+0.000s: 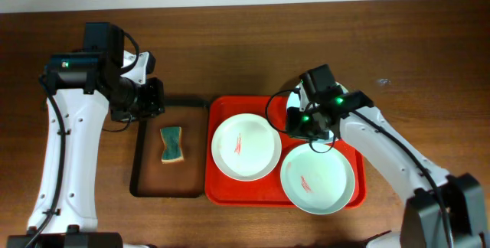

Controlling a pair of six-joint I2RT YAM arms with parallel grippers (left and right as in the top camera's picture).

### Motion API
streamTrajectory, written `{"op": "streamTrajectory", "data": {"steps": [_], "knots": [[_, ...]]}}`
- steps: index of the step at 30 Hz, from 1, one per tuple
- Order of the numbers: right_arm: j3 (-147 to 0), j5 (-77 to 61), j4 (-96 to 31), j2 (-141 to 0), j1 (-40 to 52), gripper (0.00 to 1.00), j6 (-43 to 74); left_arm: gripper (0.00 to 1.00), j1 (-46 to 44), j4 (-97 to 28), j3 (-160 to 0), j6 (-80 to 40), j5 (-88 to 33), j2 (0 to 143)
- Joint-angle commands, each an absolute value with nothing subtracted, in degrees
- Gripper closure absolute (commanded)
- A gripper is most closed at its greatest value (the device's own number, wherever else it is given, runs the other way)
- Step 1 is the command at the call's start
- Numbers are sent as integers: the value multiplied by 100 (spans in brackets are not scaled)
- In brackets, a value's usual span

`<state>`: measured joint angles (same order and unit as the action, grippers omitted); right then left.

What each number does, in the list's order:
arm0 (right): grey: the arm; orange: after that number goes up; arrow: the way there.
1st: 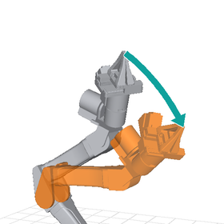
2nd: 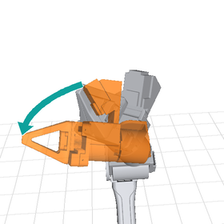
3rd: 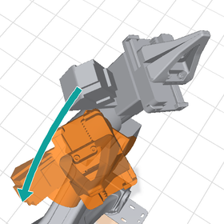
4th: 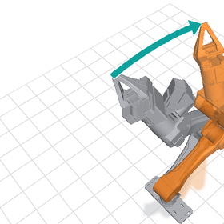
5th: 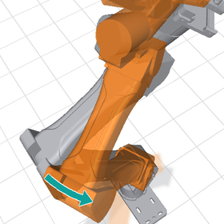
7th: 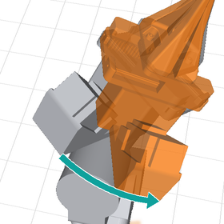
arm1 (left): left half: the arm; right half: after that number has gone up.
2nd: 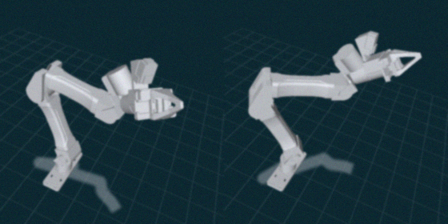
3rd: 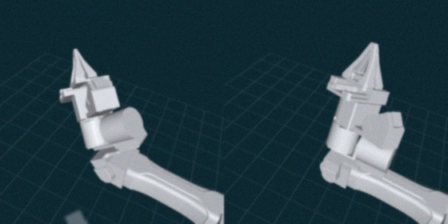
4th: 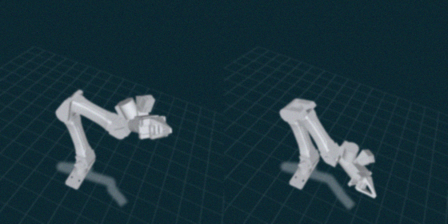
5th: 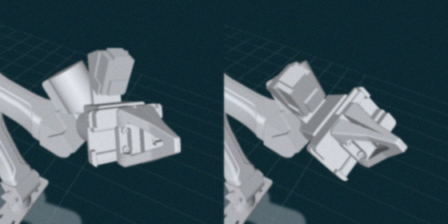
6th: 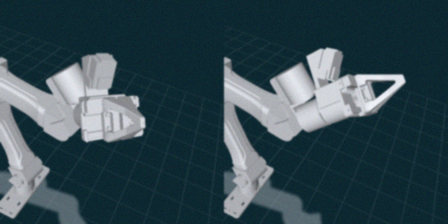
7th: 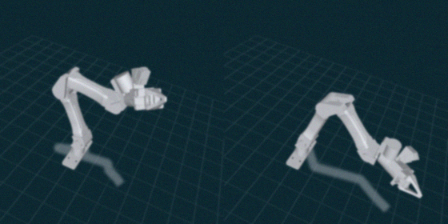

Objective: Clean dirty plates on tray and stack at the side
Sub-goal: 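Move the right gripper to the rim of the white plate on the red tray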

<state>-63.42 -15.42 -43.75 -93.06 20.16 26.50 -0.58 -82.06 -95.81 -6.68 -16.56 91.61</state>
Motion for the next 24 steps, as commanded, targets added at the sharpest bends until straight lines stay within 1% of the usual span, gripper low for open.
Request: {"op": "streamTrajectory", "data": {"steps": [1,5,15,16,17,18,19,20,24], "knots": [[-6287,-1450,-4263,-9786,2248,77,2816,96,-75,-8215,-9636,-639,-1719,9192],[-6287,-1431,-4213,-10219,2292,77,2816,94,-75,-8215,-9636,-639,-1719,9192],[-6276,-1402,-4003,-10261,2432,77,2814,93,-75,-8215,-9636,-639,-1719,9194],[-6276,-1278,-4005,-10261,2486,77,2814,89,-75,-8217,-9636,-639,-1719,9192],[-6276,-1253,-4003,-10261,2517,77,2816,82,-75,-8221,-9636,-639,-1719,9192],[-6276,-1247,-4005,-10261,2517,77,2816,71,-75,-8221,-9636,-639,-1719,9192],[-6276,-1125,-4005,-10261,2517,77,2816,66,-75,-8219,-9636,-639,-1719,9192],[-6276,-1083,-4005,-10261,2517,77,2816,64,-75,-8219,-9636,-639,-1719,9192],[-6276,-1087,-4005,-10261,2517,77,2816,63,-75,-8219,-9636,-639,-1719,9192]]}}
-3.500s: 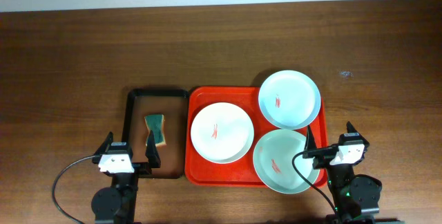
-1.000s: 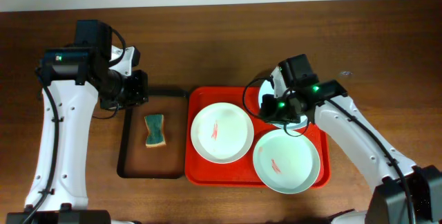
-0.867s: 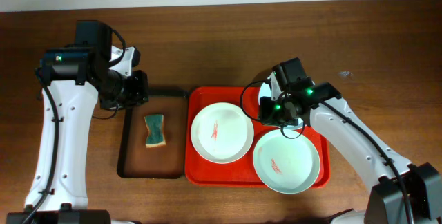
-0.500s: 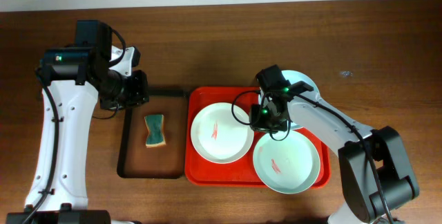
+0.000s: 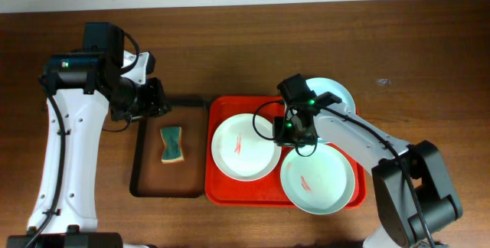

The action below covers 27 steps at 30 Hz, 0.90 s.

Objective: Clean dirty plates on tray and stack at the side
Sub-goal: 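Move the right gripper to the rim of the white plate on the red tray, then reach the left gripper down and grasp the green sponge on the black tray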

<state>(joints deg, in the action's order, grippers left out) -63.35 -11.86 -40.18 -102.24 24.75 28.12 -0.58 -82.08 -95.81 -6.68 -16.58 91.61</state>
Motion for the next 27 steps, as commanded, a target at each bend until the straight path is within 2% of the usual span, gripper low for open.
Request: {"op": "streamTrajectory", "data": {"steps": [1,12,13,14,15,19,22,24,27], "knots": [[-6276,-1090,-4005,-10261,2517,78,2816,63,-75,-8217,-9636,-639,-1719,9192],[-5905,-1118,-3507,-10261,2517,78,2818,63,-75,-8213,-9636,-639,-1719,9192],[-5905,-1118,-3507,-10261,2517,82,2816,63,-75,-8213,-9636,-639,-1717,9192],[-5905,-1133,-3507,-10261,2517,91,2816,63,-75,-8213,-9636,-639,-1717,9194],[-5905,-1133,-3503,-10261,2517,96,2816,63,-75,-8211,-9636,-639,-1717,9192],[-5905,-1133,-3483,-10261,2517,96,2818,63,-78,-8344,-9636,-711,-1406,9194],[-5905,-1131,-3485,-10261,2517,96,2816,69,-320,-8392,-9428,-812,-805,9194],[-5905,-1105,-3489,-10261,2517,96,2814,63,-644,-8064,-8892,-812,-762,9194],[-5905,-980,-3487,-10261,2517,95,2814,64,-735,-7688,-8401,-965,-764,9194]]}}
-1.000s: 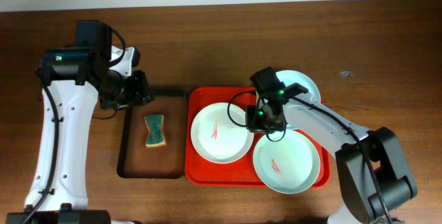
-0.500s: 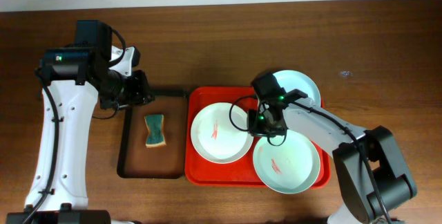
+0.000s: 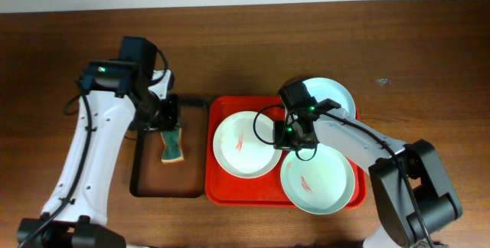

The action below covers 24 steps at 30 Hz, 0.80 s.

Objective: Clean dirty plates on tray and stack at the side
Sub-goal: 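Reach the left gripper down and grasp the green sponge on the black tray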

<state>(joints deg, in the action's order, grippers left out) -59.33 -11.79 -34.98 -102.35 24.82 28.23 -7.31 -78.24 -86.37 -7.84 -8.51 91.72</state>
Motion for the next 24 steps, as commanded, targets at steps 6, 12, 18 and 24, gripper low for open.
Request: {"op": "streamTrajectory", "data": {"steps": [6,12,18,24], "knots": [[-5905,-982,-3520,-10261,2517,96,2814,66,-738,-7448,-8261,-987,-615,9194],[-5902,-980,-3575,-10261,2517,96,2814,63,-735,-6624,-7188,-1391,-196,9194],[-5902,-978,-3592,-10261,2517,96,2810,64,-735,-5865,-6646,-1433,117,9264],[-5889,-961,-3616,-10261,2517,96,2794,73,-735,-5507,-6646,-1483,130,10307]]}}
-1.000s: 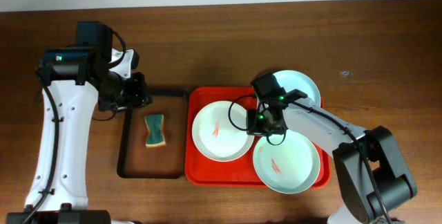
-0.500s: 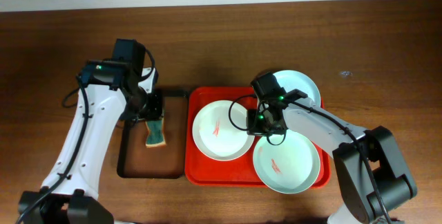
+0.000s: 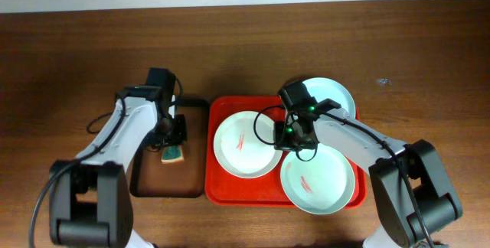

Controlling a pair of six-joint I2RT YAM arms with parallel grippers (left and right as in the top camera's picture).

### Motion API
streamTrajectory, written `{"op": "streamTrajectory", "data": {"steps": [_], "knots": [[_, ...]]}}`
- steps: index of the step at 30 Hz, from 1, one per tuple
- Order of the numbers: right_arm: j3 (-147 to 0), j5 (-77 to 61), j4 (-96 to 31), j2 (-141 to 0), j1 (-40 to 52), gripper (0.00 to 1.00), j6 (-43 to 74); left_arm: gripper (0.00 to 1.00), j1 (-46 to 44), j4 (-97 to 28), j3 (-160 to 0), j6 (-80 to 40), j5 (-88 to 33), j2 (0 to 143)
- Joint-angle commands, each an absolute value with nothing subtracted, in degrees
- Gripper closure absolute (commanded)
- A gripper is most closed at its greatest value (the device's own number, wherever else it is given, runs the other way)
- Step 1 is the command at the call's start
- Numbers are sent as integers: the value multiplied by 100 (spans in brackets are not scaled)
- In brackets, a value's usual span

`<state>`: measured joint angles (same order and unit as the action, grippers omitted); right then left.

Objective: Clean dirty plates on tray and stack at the side
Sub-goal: 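Reach the left gripper down and grasp the green sponge on the black tray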

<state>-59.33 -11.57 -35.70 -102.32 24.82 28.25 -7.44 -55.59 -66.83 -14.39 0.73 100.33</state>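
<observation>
Two white plates with red smears lie on the red tray (image 3: pixel 222 190): one at its left (image 3: pixel 241 147) and one at its front right (image 3: pixel 317 181). A third, clean-looking plate (image 3: pixel 335 95) rests at the tray's back right corner, partly over the table. My right gripper (image 3: pixel 292 136) is down at the right rim of the left plate, its fingers hidden under the wrist. My left gripper (image 3: pixel 173 142) is down on the green sponge (image 3: pixel 174 155) in the brown tray (image 3: pixel 145 187); its jaws are hidden.
The brown tray sits directly left of the red tray, their rims close together. Wooden table surrounds both. The right arm stretches across the red tray's back right part, above the gap between the plates.
My left arm has come further down and in over the brown tray, and its gripper now covers the top of the sponge. The right gripper and the plates have not moved.
My left gripper first hung by the brown tray's back left corner while the right one was over the red tray's back right. The right then moved to the left plate's rim, uncovering the third plate. The left arm swung over the sponge and now rests on it.
</observation>
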Motion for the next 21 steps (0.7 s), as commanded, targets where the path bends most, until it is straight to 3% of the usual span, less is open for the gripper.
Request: {"op": "streamTrajectory", "data": {"steps": [1,11,14,18,19,20,21], "knots": [[-5861,-961,-3590,-10261,2517,96,2794,73,-718,-5419,-6646,-1483,128,10383],[-5843,-961,-3570,-10261,2517,96,2794,73,-412,-5266,-6602,-1520,-121,10392],[-5843,-961,-3570,-10261,2517,96,2794,81,-412,-4934,-6287,-1518,-123,10392],[-5843,-961,-3566,-10261,2517,96,2794,83,-412,-4281,-5714,-1468,-126,10392],[-5843,-963,-3551,-10261,2517,96,2794,86,-412,-4292,-5704,-1448,-130,10394],[-5843,-965,-3551,-10261,2517,96,2794,100,-412,-4292,-5710,-1304,-224,10392],[-5843,-965,-3555,-10261,2517,96,2794,100,-412,-4313,-5752,-1164,-333,10390]]}}
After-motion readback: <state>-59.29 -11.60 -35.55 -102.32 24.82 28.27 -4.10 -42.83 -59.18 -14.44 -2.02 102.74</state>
